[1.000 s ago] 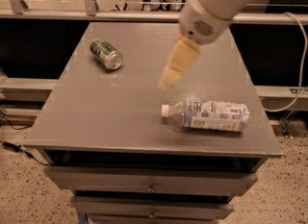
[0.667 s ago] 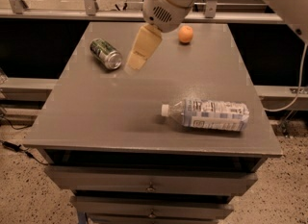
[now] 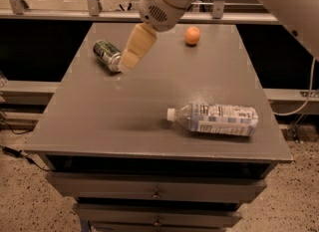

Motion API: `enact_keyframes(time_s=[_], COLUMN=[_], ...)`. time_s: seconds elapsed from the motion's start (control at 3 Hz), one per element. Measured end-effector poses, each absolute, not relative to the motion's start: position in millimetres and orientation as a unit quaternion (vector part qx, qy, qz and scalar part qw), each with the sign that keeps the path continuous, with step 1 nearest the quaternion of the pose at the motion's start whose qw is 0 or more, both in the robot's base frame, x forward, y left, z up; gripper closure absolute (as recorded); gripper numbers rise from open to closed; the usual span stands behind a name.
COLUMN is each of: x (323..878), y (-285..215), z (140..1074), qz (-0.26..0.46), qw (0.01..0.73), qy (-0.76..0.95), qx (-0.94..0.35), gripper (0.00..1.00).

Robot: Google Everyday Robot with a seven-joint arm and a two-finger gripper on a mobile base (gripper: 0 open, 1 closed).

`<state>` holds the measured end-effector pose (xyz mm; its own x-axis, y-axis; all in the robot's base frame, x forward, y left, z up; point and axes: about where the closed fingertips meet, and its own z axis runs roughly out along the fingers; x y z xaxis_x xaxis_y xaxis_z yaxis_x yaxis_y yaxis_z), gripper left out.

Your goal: Place green can upright

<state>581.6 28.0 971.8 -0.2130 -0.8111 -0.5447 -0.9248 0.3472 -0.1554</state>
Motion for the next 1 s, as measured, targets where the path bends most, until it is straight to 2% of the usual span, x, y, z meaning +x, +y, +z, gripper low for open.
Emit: enact_keyframes(time_s=[0.33,1.0], x=[622.0,676.4], y=[65.1,136.9], z=[969.0,947.4], qz=[0.113,0.137], qw=[0.309,0.308], qy=[0.778,0.796], qx=[-0.535,-0.503], gripper=[0.0,0.0])
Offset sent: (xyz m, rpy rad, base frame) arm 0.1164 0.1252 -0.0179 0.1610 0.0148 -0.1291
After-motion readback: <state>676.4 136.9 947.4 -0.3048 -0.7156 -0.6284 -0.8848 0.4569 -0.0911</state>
